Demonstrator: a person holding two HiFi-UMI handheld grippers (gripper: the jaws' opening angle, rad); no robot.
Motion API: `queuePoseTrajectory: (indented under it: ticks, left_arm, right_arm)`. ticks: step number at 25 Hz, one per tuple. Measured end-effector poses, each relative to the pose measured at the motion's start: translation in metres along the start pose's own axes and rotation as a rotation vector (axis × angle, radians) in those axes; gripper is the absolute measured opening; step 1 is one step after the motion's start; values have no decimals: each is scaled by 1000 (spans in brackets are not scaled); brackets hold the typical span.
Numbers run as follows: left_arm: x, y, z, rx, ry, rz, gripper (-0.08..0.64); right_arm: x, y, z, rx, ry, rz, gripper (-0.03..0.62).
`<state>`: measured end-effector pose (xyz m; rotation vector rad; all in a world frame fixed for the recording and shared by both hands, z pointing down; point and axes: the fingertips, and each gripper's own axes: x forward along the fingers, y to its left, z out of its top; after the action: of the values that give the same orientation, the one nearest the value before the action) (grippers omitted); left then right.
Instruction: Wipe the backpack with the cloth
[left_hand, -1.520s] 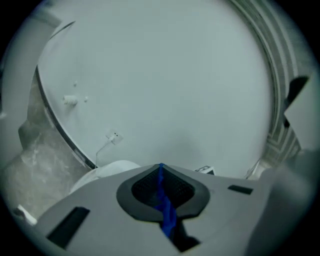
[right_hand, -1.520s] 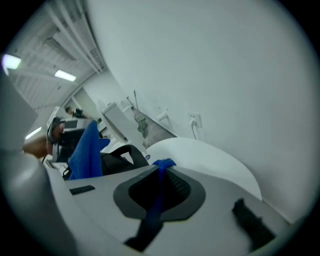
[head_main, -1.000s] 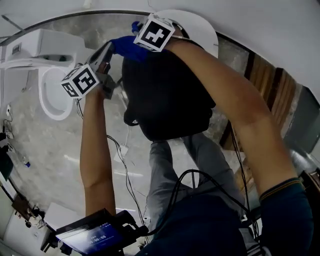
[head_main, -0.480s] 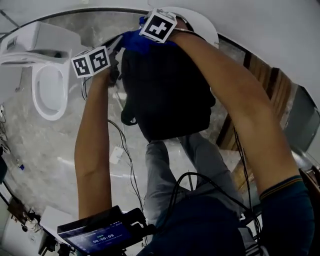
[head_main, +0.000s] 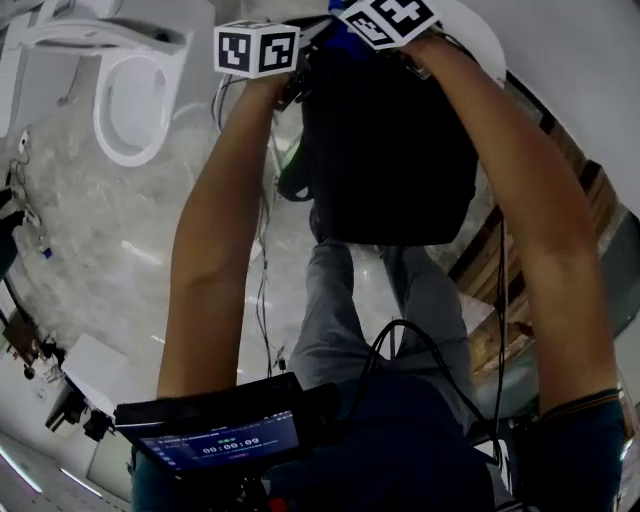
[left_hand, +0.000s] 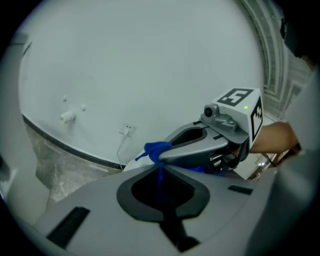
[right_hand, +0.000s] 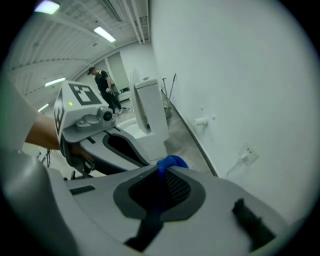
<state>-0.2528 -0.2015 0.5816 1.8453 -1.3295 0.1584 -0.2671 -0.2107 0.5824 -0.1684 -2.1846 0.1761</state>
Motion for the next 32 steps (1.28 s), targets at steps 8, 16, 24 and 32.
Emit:
queuePoseTrajectory:
  ticks: [8,16,24,32]
  left_arm:
    - [-82,-21,-60,-122,-236,-84,15]
    - [-137,-75,-144,-155,-321,-64,15]
    - [-151,-140,-229,-148,-180,-98,15]
    - [-170,-193,-291,-95,-47,-149,15]
  right_arm:
    - [-14,91,11,-22,48,192,5]
    - [-13,202,-15,-395,207,215,5]
    - [-36,264,-67,-654,325,5,5]
    - [-72,338,-137,-465,248,22,5]
